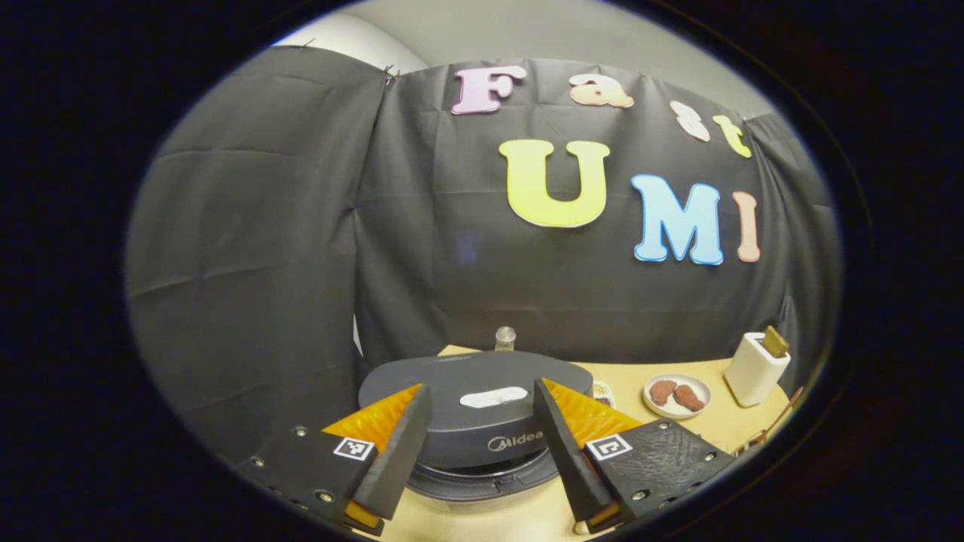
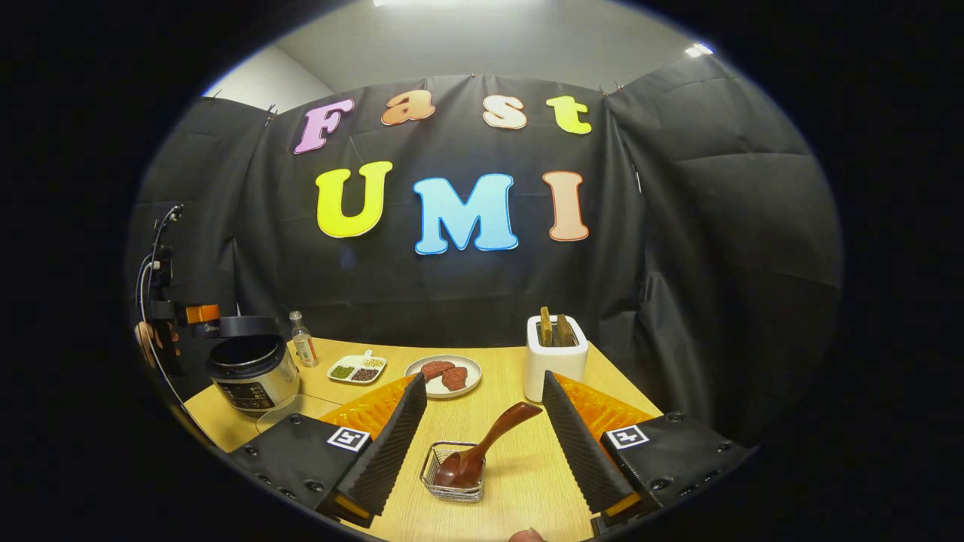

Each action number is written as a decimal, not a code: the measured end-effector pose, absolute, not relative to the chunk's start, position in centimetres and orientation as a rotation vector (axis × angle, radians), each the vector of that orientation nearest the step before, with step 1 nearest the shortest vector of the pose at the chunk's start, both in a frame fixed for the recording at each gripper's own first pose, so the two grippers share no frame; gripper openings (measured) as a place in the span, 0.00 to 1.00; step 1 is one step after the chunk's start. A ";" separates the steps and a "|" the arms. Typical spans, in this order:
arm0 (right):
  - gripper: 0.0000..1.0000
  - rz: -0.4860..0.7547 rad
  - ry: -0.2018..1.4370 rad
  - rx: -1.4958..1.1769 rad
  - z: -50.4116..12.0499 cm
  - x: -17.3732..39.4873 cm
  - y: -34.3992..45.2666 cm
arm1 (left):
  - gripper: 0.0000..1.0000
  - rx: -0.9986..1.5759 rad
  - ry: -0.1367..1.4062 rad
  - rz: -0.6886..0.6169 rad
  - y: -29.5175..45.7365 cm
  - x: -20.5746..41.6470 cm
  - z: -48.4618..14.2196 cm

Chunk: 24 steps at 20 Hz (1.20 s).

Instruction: Close the left gripper, press the button to open the rice cooker; take a wooden spoon from the chopstick holder with the right hand, scoop a spoonful of rice and pour it into the rice cooker, then put the wooden spoon back into the chopstick holder.

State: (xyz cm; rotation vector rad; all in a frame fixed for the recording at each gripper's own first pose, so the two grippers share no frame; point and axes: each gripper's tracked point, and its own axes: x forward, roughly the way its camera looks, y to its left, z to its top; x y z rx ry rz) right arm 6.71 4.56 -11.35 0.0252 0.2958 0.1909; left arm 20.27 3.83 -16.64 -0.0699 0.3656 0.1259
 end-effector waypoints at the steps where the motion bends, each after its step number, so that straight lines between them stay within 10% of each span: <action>1: 0.98 0.192 0.296 0.023 -11.4 6.7 4.4 | 0.87 -0.069 0.376 0.127 3.7 20.0 -17.2; 24: 0.98 0.179 0.317 0.009 -12.2 5.9 2.9 | 0.89 -0.033 0.461 0.151 2.7 18.7 -23.8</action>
